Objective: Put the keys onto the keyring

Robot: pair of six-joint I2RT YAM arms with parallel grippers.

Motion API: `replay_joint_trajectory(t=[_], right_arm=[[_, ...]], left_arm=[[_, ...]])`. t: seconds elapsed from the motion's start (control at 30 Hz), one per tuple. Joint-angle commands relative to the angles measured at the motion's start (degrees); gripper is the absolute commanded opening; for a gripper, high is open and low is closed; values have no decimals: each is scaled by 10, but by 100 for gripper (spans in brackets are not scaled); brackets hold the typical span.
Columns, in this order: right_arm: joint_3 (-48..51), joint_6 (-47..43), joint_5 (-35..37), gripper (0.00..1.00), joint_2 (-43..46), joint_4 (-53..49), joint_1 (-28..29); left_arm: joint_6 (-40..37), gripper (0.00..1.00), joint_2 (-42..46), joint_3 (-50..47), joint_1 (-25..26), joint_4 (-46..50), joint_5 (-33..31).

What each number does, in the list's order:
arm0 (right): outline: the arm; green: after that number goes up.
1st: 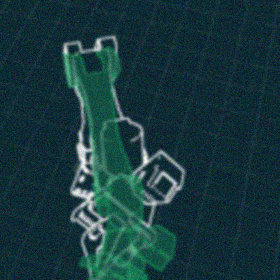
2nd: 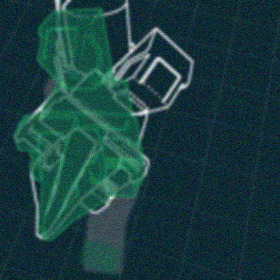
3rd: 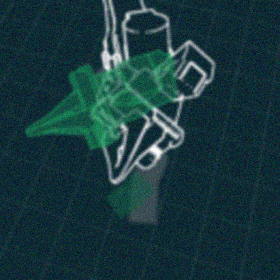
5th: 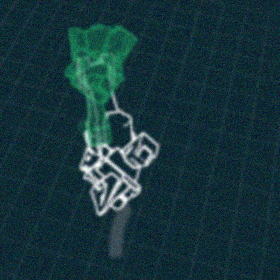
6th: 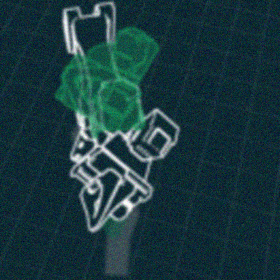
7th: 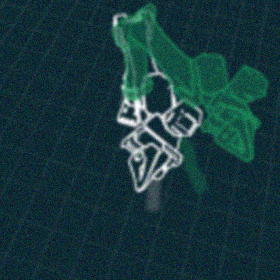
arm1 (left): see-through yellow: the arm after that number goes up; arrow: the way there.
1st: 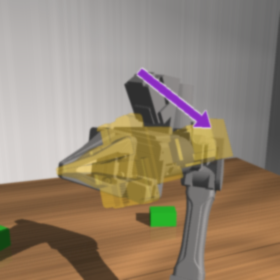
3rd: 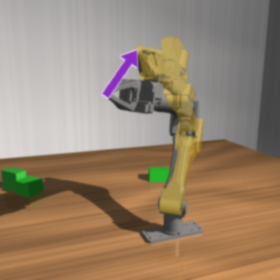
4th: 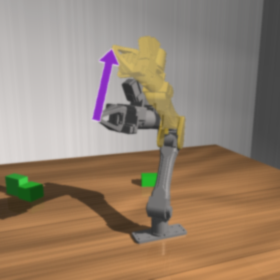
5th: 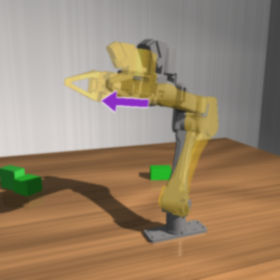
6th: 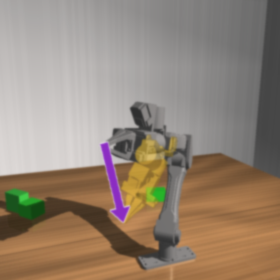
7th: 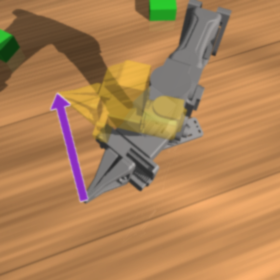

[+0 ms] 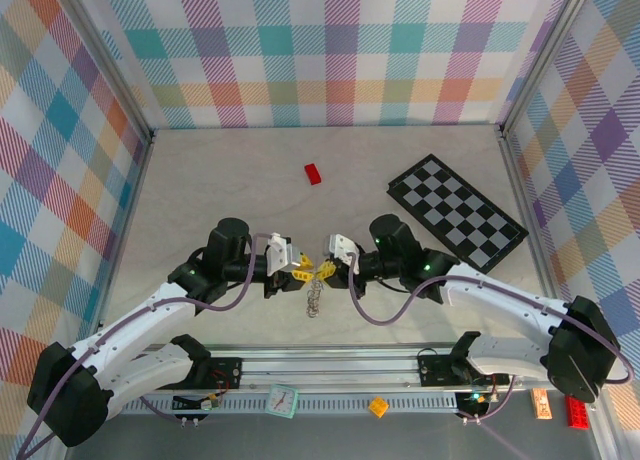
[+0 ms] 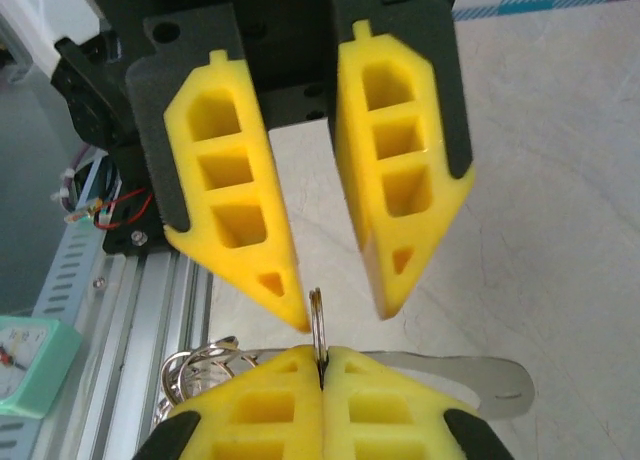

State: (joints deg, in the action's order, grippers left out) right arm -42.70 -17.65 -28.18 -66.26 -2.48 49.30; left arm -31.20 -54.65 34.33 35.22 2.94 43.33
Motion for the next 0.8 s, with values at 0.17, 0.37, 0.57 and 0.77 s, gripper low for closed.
replay_joint_trajectory(t=[0.17,0.37,0.57,0.77], right_arm=[[-115,-109,35,0,-34,-171,13],[-160,-148,73,0,-64,-230,32],[-183,-157,79,0,-83,-243,44],[-152,-123,61,5,-56,-187,40]], left_arm=[[-50,21,-4,29,4,57,-32],[-45,18,-6,28,4,49,-21],[-39,18,-9,27,4,41,-13],[-39,2,-8,26,4,41,-3]])
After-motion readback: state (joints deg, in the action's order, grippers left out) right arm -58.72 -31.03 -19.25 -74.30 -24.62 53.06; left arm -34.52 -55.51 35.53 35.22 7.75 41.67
